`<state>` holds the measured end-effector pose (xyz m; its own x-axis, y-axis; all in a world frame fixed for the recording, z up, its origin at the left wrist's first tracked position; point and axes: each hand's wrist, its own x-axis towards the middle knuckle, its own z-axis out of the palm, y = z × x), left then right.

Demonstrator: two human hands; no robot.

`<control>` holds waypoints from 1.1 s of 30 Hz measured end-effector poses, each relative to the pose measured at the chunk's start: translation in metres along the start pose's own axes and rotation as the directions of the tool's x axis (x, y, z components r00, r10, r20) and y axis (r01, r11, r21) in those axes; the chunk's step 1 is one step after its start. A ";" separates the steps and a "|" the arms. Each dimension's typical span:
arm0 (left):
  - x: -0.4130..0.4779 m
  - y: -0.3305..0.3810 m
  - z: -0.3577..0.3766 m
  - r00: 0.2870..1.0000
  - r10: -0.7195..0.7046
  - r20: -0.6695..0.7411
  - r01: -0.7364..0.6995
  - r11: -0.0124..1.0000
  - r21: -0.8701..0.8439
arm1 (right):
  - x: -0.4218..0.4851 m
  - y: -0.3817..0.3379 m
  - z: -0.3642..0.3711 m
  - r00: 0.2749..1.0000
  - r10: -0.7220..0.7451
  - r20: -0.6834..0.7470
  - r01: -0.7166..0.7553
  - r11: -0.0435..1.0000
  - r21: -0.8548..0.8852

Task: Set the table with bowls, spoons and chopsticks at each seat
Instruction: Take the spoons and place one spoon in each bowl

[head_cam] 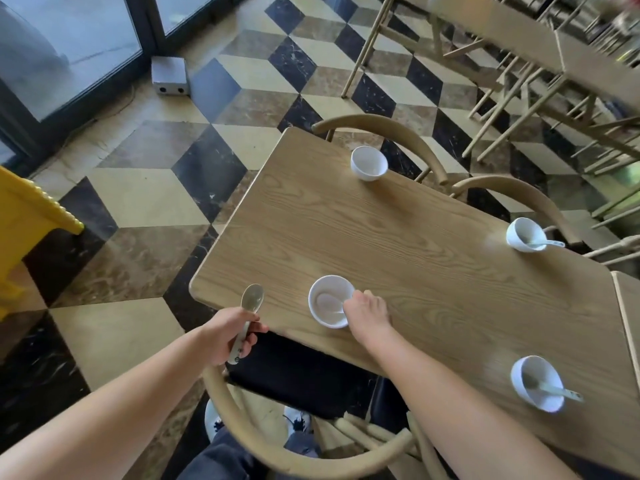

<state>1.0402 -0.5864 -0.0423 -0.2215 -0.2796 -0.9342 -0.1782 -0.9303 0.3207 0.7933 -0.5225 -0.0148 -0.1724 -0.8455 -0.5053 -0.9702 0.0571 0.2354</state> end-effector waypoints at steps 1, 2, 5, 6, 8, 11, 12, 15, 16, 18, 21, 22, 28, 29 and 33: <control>-0.003 0.000 0.000 1.000 -0.001 -0.004 0.001 1.000 0.014 | 0.000 0.000 0.000 1.000 0.005 -0.006 -0.005 1.000 0.002; -0.005 -0.001 -0.001 1.000 -0.003 -0.008 0.003 1.000 0.024 | 0.001 0.000 0.001 1.000 0.009 -0.013 -0.008 1.000 0.005; -0.009 0.000 -0.002 1.000 -0.012 -0.020 0.013 0.999 0.035 | 0.004 -0.002 0.005 1.000 0.012 -0.026 -0.012 1.000 0.024; -0.010 0.000 -0.002 1.000 -0.013 -0.025 0.014 0.999 0.038 | 0.005 -0.002 0.006 1.000 0.012 -0.028 -0.011 0.999 0.030; -0.011 0.001 -0.002 0.999 -0.010 -0.035 0.011 0.999 0.050 | 0.006 -0.002 0.006 0.999 0.011 -0.032 -0.010 0.999 0.041; -0.011 0.000 -0.003 0.999 -0.002 -0.049 0.006 0.997 0.074 | 0.005 -0.003 0.008 1.000 0.004 -0.021 -0.003 0.998 0.064; -0.011 -0.001 -0.003 0.999 0.001 -0.051 0.003 0.997 0.079 | 0.004 -0.003 0.008 1.000 -0.001 -0.019 0.003 0.997 0.074; -0.010 -0.001 -0.001 0.998 0.011 -0.054 -0.007 0.997 0.076 | -0.001 0.001 0.007 1.000 -0.004 -0.027 0.007 0.992 0.123; -0.011 -0.001 0.000 0.999 0.016 -0.052 -0.012 0.997 0.073 | -0.002 0.002 0.006 0.999 0.003 -0.035 0.002 0.989 0.147; -0.012 0.001 0.003 0.999 0.024 -0.033 -0.021 0.997 0.068 | -0.006 0.006 0.005 0.996 0.037 -0.082 -0.019 0.978 0.209; -0.014 0.006 0.010 0.999 0.025 0.025 -0.027 0.998 0.053 | -0.016 0.015 -0.001 0.967 0.174 -0.187 -0.107 0.940 0.323; -0.016 0.008 0.013 0.998 0.032 0.046 -0.034 0.998 0.045 | -0.020 0.018 -0.004 0.953 0.217 -0.211 -0.134 0.927 0.350; -0.025 0.019 0.042 0.984 0.097 0.149 -0.103 0.994 0.038 | -0.045 0.014 -0.021 0.894 0.419 -0.160 -0.229 0.733 0.640; -0.026 0.019 0.047 0.982 0.103 0.160 -0.112 0.993 0.044 | -0.049 0.008 -0.023 0.895 0.422 -0.143 -0.221 0.699 0.680; -0.034 0.020 0.064 0.969 0.131 0.211 -0.136 0.991 0.008 | -0.065 -0.027 -0.031 0.920 0.388 -0.063 -0.185 0.569 0.801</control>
<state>0.9830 -0.5804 0.0056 -0.4405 -0.3425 -0.8298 -0.1545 -0.8817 0.4459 0.8356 -0.4849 0.0374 -0.5242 -0.7888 -0.3210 -0.6564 0.6143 -0.4378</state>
